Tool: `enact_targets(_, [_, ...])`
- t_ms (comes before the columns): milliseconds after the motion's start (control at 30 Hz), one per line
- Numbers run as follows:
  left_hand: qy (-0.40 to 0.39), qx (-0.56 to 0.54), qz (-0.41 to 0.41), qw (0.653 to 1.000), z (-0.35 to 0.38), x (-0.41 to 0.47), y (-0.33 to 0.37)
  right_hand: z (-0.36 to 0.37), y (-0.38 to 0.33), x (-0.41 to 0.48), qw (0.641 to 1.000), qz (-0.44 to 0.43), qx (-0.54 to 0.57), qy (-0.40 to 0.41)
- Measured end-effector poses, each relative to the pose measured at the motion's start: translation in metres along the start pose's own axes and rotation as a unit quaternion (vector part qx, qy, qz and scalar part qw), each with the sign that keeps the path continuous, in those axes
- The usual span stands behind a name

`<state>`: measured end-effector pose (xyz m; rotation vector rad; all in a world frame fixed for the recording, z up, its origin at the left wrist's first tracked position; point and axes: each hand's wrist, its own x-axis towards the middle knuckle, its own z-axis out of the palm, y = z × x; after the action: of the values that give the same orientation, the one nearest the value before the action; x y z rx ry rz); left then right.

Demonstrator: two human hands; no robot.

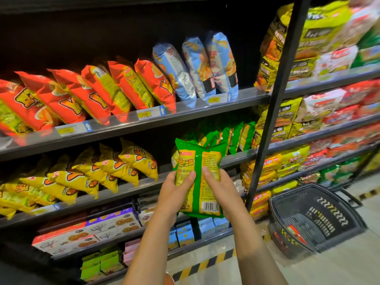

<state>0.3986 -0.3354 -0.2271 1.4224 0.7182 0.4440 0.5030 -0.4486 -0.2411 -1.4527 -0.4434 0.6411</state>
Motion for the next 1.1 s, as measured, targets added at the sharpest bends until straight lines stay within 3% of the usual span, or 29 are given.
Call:
enact_targets(100, [-0.009,0.007,-0.012,1.000,0.001,-0.004,0.007,0.001,-0.003,-0.005,0.998,-0.024,-0.022,0.047])
enact_targets(200, [-0.071,-0.018,-0.048,0.996,-0.002,-0.007,0.017,-0.007,-0.005,-0.008,0.999,-0.016,0.014,0.041])
enact_targets(300, [-0.088,-0.090,-0.075,0.989,-0.006,-0.004,0.027,-0.017,-0.002,-0.007,0.992,0.044,0.117,0.014])
enact_targets(400, [-0.061,-0.171,-0.101,0.978,-0.010,0.002,0.032,-0.027,0.006,-0.006,0.954,0.124,0.272,-0.016])
enact_targets(500, [-0.051,-0.187,-0.111,0.975,-0.010,0.004,0.036,-0.033,0.009,-0.007,0.936,0.141,0.321,-0.024])
enact_targets(633, [-0.060,-0.158,-0.106,0.980,-0.007,0.003,0.042,-0.039,0.009,-0.005,0.949,0.119,0.290,-0.035])
enact_targets(833, [-0.114,-0.006,-0.079,0.990,0.012,-0.007,0.051,-0.026,-0.014,-0.006,0.998,0.026,0.051,-0.001])
enact_targets(933, [-0.096,0.053,-0.059,0.992,0.018,-0.007,0.049,-0.024,-0.027,-0.008,0.998,0.039,0.023,-0.030])
enact_targets(1000, [-0.070,0.023,-0.069,0.995,0.014,-0.006,0.043,-0.030,-0.036,-0.011,0.997,0.049,0.044,-0.043])
enact_targets(1100, [-0.069,-0.115,-0.138,0.981,0.007,-0.006,0.035,-0.043,-0.048,-0.014,0.991,0.048,0.112,-0.061])
